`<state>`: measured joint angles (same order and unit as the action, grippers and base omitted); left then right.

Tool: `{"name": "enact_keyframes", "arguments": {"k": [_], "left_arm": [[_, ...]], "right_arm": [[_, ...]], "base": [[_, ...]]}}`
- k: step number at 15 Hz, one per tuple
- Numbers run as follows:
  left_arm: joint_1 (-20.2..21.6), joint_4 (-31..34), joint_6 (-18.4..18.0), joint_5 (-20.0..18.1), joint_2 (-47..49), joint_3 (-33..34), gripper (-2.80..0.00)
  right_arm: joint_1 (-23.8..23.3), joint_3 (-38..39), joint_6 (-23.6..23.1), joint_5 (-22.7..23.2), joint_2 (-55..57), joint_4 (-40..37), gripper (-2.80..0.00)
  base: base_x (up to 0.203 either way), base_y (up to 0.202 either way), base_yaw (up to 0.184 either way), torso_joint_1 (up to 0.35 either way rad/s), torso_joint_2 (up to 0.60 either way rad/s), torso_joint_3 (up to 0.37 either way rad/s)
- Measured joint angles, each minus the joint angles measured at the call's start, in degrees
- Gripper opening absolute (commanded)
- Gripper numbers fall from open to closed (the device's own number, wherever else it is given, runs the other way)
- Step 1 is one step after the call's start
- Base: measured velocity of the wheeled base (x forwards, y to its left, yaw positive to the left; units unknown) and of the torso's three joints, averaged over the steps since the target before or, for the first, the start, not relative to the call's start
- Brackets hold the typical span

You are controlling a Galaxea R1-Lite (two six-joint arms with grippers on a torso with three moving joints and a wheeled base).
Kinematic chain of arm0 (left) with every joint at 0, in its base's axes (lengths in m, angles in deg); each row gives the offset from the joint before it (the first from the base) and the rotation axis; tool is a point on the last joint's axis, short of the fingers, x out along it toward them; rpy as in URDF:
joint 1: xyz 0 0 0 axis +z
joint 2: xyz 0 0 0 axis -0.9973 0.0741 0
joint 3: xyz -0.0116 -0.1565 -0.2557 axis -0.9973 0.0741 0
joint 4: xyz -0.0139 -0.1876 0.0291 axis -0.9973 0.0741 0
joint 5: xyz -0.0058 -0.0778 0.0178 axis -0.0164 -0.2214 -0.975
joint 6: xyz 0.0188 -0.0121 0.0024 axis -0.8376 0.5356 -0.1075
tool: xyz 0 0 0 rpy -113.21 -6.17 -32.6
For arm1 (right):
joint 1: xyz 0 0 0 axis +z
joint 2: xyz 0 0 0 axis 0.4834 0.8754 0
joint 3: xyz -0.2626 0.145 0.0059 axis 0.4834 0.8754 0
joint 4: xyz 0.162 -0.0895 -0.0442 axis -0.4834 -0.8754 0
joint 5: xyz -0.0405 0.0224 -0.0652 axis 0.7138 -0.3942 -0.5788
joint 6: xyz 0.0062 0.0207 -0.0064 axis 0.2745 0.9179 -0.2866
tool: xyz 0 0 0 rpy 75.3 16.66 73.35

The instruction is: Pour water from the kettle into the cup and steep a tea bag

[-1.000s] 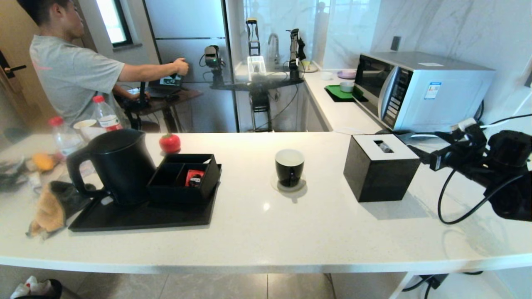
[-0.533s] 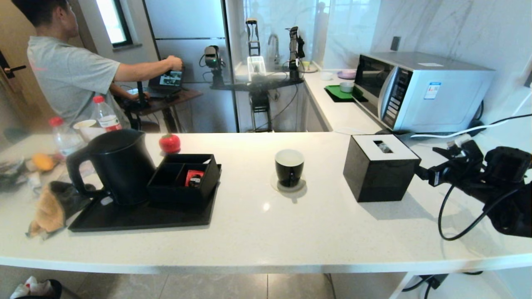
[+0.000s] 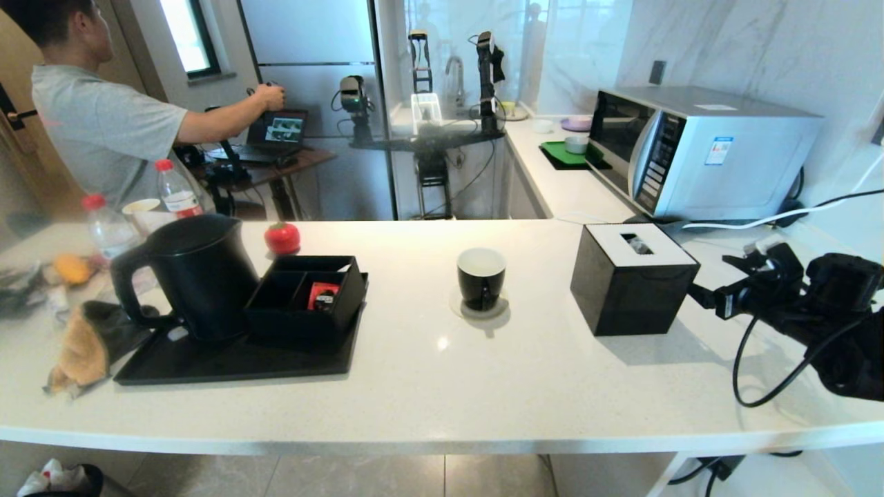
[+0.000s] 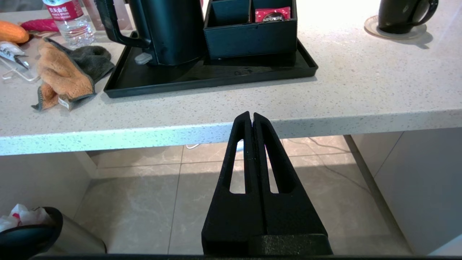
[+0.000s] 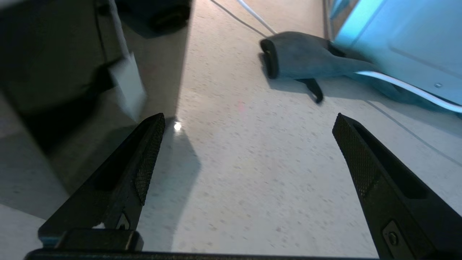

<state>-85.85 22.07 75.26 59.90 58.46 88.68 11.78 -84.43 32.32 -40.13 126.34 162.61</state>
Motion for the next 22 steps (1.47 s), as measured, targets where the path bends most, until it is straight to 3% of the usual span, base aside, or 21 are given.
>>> {"name": "enact_keyframes", "arguments": {"k": [9, 10, 11, 16, 18, 22], "left_arm": [[0.0, 0.0, 0.0, 0.0, 0.0, 0.0, -2.80], [0.0, 0.0, 0.0, 0.0, 0.0, 0.0, -2.80], [0.0, 0.0, 0.0, 0.0, 0.0, 0.0, -2.80], [0.0, 0.0, 0.0, 0.0, 0.0, 0.0, -2.80], [0.0, 0.0, 0.0, 0.0, 0.0, 0.0, -2.80], [0.0, 0.0, 0.0, 0.0, 0.0, 0.0, -2.80]], "right_arm": [[-7.0, 3.1, 0.1, 0.0, -2.2, -0.5, 0.00], [-7.2, 3.6, 0.1, 0.1, -2.6, -0.5, -2.48], [-7.3, 3.7, 0.1, 0.1, -3.0, -0.6, -2.80], [-6.9, -3.8, 2.5, 0.3, -7.2, -6.7, -2.80], [-5.6, -9.8, 4.6, 0.3, -9.9, -13.5, -2.80], [-0.7, -23.7, 5.7, -0.1, -14.5, -34.0, -2.80]], "base": [[0.000, 0.000, 0.000, 0.000, 0.00, 0.000], [0.000, 0.000, 0.000, 0.000, 0.00, 0.000], [0.000, 0.000, 0.000, 0.000, 0.00, 0.000], [0.000, 0.000, 0.000, 0.000, 0.00, 0.000], [0.000, 0.000, 0.000, 0.000, 0.00, 0.000], [0.000, 0.000, 0.000, 0.000, 0.00, 0.000]]}}
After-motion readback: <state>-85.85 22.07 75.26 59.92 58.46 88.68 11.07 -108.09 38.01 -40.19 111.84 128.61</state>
